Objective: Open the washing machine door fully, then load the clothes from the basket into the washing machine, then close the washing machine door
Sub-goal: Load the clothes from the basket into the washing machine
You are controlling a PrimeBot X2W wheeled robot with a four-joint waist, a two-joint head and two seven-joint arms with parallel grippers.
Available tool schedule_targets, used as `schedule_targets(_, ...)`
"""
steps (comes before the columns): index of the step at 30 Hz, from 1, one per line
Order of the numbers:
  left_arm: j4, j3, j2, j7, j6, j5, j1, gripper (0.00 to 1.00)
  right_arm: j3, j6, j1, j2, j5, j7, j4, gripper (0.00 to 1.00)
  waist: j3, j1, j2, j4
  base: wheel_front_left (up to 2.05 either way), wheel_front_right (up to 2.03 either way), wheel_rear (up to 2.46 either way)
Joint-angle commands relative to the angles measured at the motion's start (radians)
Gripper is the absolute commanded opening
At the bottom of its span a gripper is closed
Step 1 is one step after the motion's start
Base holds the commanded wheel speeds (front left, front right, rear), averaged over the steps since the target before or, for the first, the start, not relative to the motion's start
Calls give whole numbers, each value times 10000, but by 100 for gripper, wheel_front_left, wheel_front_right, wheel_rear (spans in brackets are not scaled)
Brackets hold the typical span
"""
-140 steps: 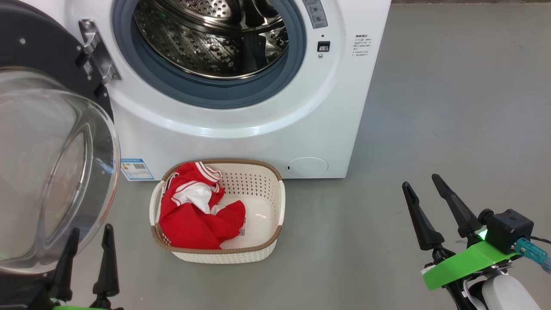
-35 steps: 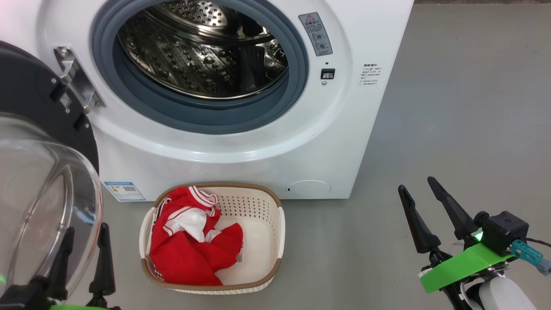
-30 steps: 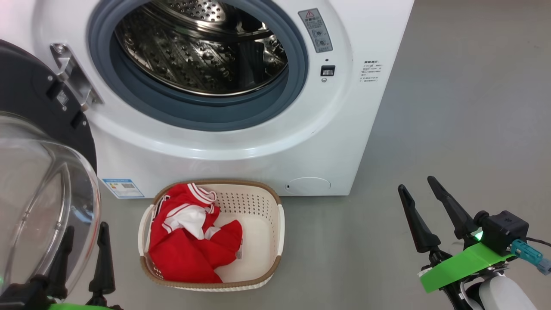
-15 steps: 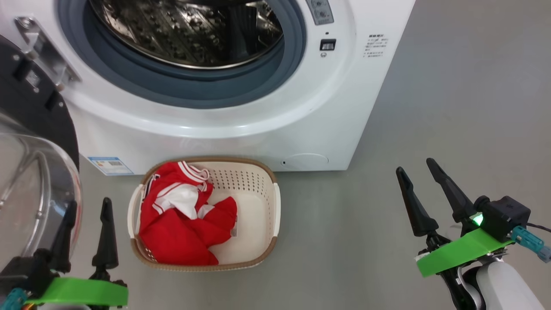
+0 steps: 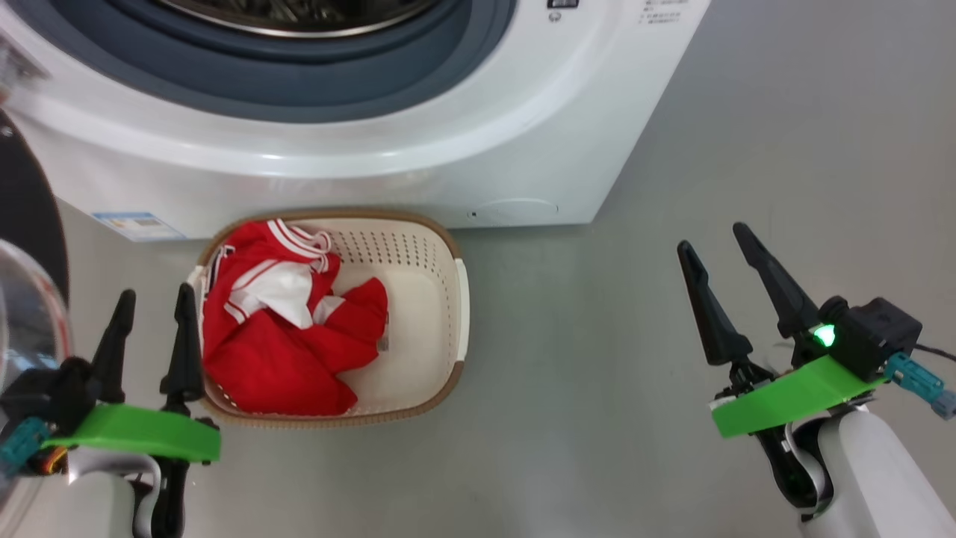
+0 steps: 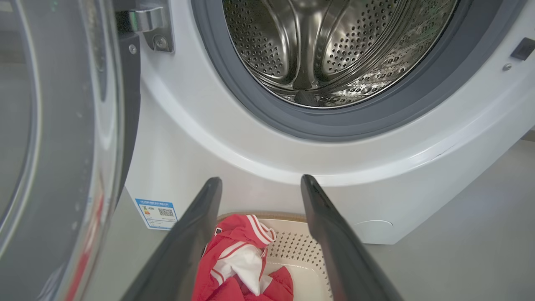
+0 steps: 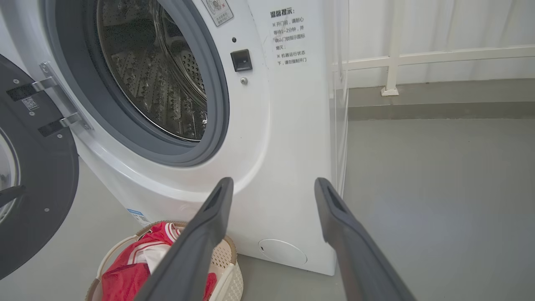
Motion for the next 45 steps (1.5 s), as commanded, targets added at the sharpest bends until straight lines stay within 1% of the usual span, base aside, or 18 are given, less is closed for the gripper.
schedule_targets(1,50,283,429,-122,-31,-126,-422,100,230,16,-201,27,-115,-120,-296,100,629,0,0,-159,0,0,0)
schedule_targets(9,1554,-195,779,-122,-31,-414,-1626,100,355,16,-712,145,-269,-120,-357,100,1551,0,0,-274,0,0,0)
schedule_targets(20,3236,-776,988,-122,-31,-859,-3004,100,466,16,-1156,305,-413,-120,-438,100,2432,0,0,-457,0,0,0)
schedule_targets(25,4204,-1132,1190,-122,-31,-1196,-3781,100,497,16,-1344,407,-470,-120,-499,100,2960,0,0,-653,0,0,0)
schedule_targets(27,4380,-1193,1230,-122,-31,-1260,-3898,100,501,16,-1372,429,-479,-120,-514,100,3046,0,0,-693,0,0,0)
schedule_targets(42,6294,-2504,2124,-122,-31,-1942,-5694,100,454,16,-1823,726,-682,-120,-912,100,4576,0,0,-1288,0,0,0)
schedule_targets(45,6586,-2744,2230,-122,-31,-2055,-5978,100,452,16,-1892,792,-715,-120,-967,100,4824,0,0,-1388,0,0,0)
